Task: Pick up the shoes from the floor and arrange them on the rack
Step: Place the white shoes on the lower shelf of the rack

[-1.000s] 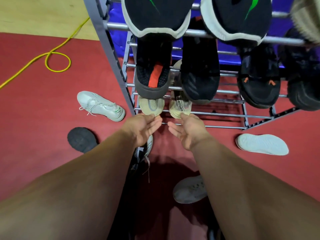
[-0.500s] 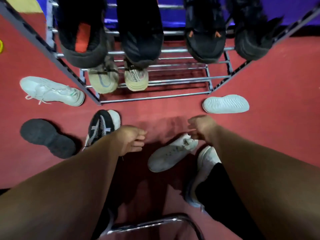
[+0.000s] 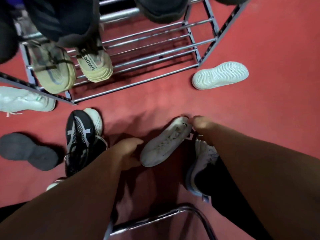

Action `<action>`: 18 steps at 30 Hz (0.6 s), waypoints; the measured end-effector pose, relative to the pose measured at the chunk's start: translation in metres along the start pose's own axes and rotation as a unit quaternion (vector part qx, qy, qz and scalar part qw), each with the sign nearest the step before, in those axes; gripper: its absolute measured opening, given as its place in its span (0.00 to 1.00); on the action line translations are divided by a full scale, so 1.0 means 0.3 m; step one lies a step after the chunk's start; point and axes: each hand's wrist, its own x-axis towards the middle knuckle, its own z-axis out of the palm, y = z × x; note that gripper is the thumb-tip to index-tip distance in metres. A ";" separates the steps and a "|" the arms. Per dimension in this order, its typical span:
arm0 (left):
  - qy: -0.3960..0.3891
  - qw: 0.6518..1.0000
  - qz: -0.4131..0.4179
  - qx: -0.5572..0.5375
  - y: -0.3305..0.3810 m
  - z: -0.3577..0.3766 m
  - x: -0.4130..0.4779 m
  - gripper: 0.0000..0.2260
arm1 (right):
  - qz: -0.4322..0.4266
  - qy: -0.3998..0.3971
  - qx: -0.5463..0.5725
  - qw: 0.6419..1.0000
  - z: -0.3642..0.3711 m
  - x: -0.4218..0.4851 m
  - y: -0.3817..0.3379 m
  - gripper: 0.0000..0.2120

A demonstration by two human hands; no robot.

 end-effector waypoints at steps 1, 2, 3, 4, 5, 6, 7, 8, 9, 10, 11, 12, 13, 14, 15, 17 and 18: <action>-0.014 1.000 -0.003 -0.010 0.004 0.010 -0.009 0.11 | 0.005 -0.008 0.018 1.000 0.001 0.016 -0.005 0.13; -0.028 1.000 0.000 -0.007 0.004 0.016 0.000 0.12 | 0.012 -0.014 0.035 0.999 0.005 0.028 -0.005 0.12; -0.046 0.999 0.002 0.001 0.000 0.024 0.003 0.12 | 0.019 -0.021 0.050 0.998 0.009 0.034 -0.007 0.11; -0.050 0.999 0.010 0.009 -0.006 0.026 0.014 0.13 | 0.021 -0.021 0.057 0.998 0.014 0.043 -0.004 0.11; -0.059 0.998 0.007 0.010 -0.014 0.031 0.020 0.12 | 0.016 -0.020 0.061 0.998 0.019 0.051 0.000 0.10; -0.047 0.999 -0.001 0.016 -0.020 0.038 0.025 0.11 | 0.008 -0.012 0.060 0.998 0.022 0.057 0.005 0.09; -0.030 0.999 -0.007 0.036 -0.026 0.044 0.028 0.10 | 0.002 -0.001 0.058 0.998 0.026 0.060 0.012 0.08; -0.016 0.998 -0.019 0.056 -0.034 0.044 0.040 0.13 | 0.002 0.010 0.065 0.998 0.030 0.062 0.019 0.07; -0.015 0.997 -0.028 0.074 -0.042 0.045 0.050 0.17 | 0.007 0.015 0.078 0.997 0.032 0.061 0.023 0.05; -0.013 0.997 -0.034 0.075 -0.049 0.043 0.061 0.23 | 0.011 0.017 0.089 0.996 0.030 0.059 0.023 0.03; -0.009 0.997 -0.045 0.057 -0.059 0.039 0.084 0.28 | 0.014 0.016 0.096 0.995 0.025 0.061 0.019 0.02; -0.007 0.997 -0.056 0.054 -0.060 0.046 0.079 0.29 | 0.015 0.015 0.097 0.995 0.017 0.064 0.014 0.03; -0.007 0.997 -0.058 0.049 -0.057 0.054 0.071 0.26 | 0.012 0.010 0.094 0.995 0.009 0.068 0.011 0.04; 0.008 0.997 -0.054 0.045 -0.054 0.062 0.063 0.22 | 0.006 0.005 0.085 0.996 0.001 0.073 0.003 0.05; 0.027 0.998 -0.034 0.034 -0.047 0.068 0.059 0.18 | -0.003 0.006 0.083 0.997 -0.003 0.078 -0.005 0.06; 0.043 0.998 0.033 -0.014 -0.017 0.069 0.059 0.14 | -0.020 0.018 0.107 0.994 -0.012 0.078 -0.028 0.07; 0.037 0.997 0.063 -0.040 0.007 0.065 0.057 0.14 | -0.027 0.028 0.112 0.993 -0.015 0.077 -0.044 0.07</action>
